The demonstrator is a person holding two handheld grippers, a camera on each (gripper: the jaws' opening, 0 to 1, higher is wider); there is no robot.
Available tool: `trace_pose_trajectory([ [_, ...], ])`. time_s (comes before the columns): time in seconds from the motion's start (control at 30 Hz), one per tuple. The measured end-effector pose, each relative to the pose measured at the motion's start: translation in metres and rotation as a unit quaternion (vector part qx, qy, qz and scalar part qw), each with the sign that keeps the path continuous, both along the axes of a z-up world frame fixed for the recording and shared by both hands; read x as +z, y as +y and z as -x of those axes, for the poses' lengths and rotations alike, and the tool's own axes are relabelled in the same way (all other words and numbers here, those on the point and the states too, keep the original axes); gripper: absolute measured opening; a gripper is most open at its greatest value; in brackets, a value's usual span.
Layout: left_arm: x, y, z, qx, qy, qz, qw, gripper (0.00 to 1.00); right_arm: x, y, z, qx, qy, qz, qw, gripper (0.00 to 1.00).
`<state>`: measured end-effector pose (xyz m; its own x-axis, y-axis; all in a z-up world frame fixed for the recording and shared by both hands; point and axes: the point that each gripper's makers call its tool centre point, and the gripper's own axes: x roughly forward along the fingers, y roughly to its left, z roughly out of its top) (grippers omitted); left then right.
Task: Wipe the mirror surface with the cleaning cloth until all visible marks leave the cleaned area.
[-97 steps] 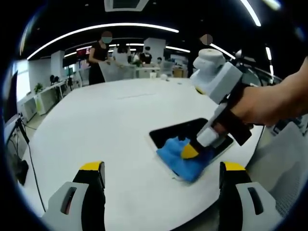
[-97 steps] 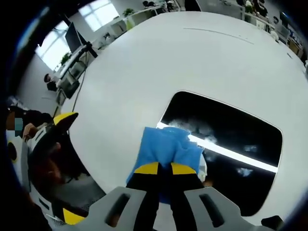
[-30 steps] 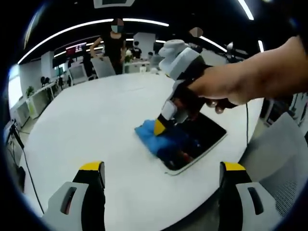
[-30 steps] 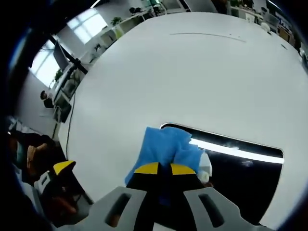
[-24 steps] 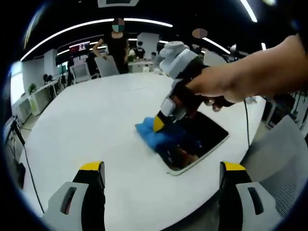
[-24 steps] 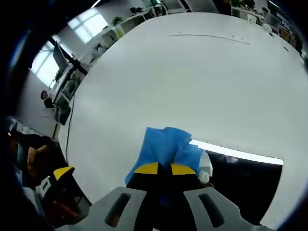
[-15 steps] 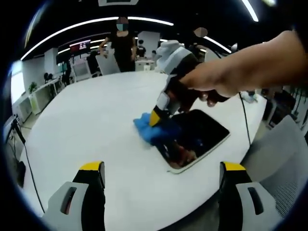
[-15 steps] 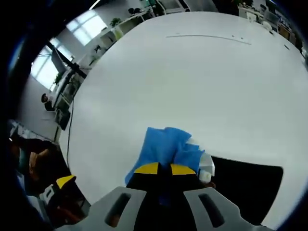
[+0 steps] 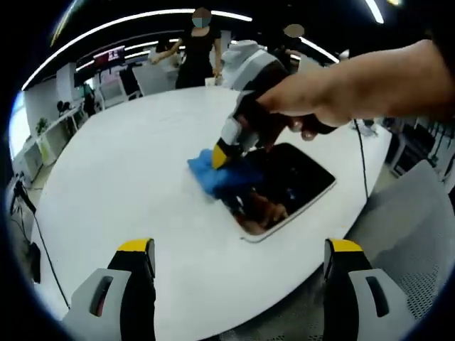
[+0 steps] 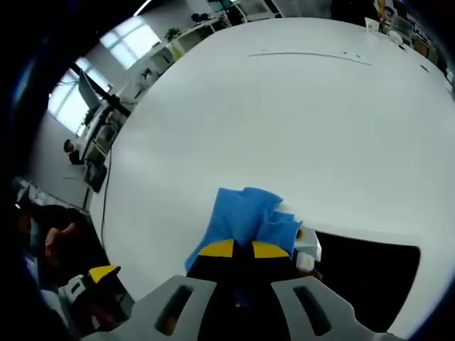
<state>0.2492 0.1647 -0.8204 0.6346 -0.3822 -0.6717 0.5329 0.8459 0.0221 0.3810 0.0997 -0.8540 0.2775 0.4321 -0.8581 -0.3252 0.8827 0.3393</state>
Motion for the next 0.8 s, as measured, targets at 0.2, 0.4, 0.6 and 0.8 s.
trace_pose_trajectory([
  [0.2,0.017,-0.010,-0.004,0.015,-0.014,0.078,0.9968,0.99,0.000,-0.004,0.000,-0.001,-0.009,-0.001,1.0000,0.01],
  [0.4,0.025,-0.015,-0.005,0.006,-0.032,0.097,0.9947,0.99,0.001,-0.018,-0.002,-0.005,-0.008,0.005,0.9999,0.01],
  [0.6,0.024,-0.016,-0.004,-0.002,-0.034,0.090,0.9954,0.99,0.001,-0.023,-0.002,0.003,-0.015,0.015,0.9998,0.01],
  [0.8,0.025,-0.015,-0.005,-0.001,-0.037,0.087,0.9955,0.99,-0.001,-0.029,-0.005,-0.001,-0.013,0.018,0.9998,0.01],
])
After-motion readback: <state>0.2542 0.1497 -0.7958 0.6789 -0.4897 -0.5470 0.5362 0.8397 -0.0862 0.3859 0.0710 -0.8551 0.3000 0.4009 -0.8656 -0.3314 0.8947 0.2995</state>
